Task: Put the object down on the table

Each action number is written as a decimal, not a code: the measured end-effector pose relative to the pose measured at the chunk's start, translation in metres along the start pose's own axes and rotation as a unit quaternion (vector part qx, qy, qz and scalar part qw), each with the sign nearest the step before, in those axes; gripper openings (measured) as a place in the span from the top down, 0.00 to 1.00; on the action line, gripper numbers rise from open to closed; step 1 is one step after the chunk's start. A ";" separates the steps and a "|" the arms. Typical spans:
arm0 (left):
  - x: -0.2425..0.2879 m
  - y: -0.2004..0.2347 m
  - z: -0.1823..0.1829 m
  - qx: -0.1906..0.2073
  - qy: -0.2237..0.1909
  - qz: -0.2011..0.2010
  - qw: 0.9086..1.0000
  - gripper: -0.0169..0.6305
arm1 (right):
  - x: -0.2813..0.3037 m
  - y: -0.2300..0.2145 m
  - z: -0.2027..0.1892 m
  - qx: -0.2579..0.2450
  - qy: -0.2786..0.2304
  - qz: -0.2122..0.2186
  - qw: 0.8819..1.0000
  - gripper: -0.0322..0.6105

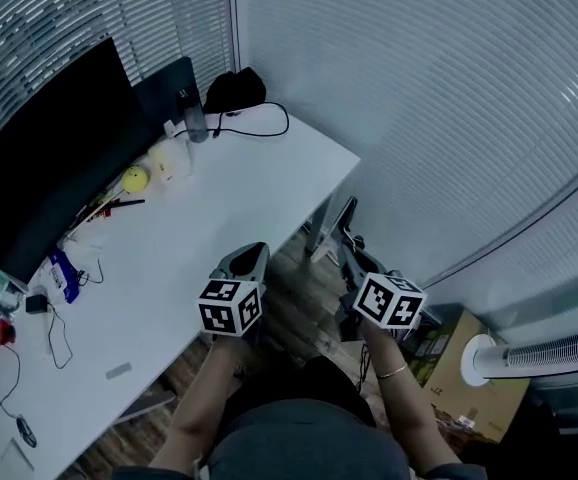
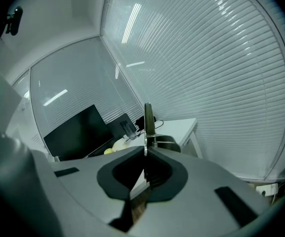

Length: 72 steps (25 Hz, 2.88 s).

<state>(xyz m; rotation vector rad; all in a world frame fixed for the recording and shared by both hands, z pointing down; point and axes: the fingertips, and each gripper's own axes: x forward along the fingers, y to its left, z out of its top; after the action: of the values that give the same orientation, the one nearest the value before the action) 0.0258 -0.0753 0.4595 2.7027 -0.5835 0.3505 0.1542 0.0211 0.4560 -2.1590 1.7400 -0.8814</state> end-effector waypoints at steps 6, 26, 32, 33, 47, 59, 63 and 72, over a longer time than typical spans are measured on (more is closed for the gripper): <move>0.010 0.029 0.011 -0.011 -0.011 0.029 0.999 0.93 | 0.037 0.007 0.012 -0.005 0.017 0.024 1.000 0.94; 0.035 0.154 0.049 -0.069 -0.055 0.227 0.970 0.93 | 0.242 0.060 0.044 -0.037 0.137 0.197 0.970 0.94; 0.036 0.178 0.053 -0.071 -0.056 0.277 0.957 0.93 | 0.283 0.074 0.044 -0.049 0.169 0.227 0.958 0.94; 0.037 0.180 0.052 -0.071 -0.055 0.283 0.955 0.93 | 0.289 0.074 0.041 -0.049 0.176 0.231 0.956 0.94; 0.035 0.210 0.043 -0.089 -0.050 0.353 0.930 0.94 | 0.353 0.111 0.005 -0.040 0.258 0.295 0.919 0.94; 0.026 0.230 0.025 -0.106 -0.032 0.389 0.915 0.94 | 0.390 0.123 -0.027 -0.008 0.311 0.296 0.903 0.94; 0.028 0.234 0.021 -0.114 -0.033 0.390 0.913 0.94 | 0.401 0.118 -0.038 0.001 0.326 0.282 0.903 0.94; 0.033 0.243 0.021 -0.124 -0.033 0.388 0.913 0.94 | 0.417 0.113 -0.053 0.045 0.358 0.265 0.894 0.94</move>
<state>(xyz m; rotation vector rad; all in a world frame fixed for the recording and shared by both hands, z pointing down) -0.0478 -0.3023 0.5196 2.1341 -1.6007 0.3435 0.0800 -0.3937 0.5659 -1.2199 2.3628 -1.6576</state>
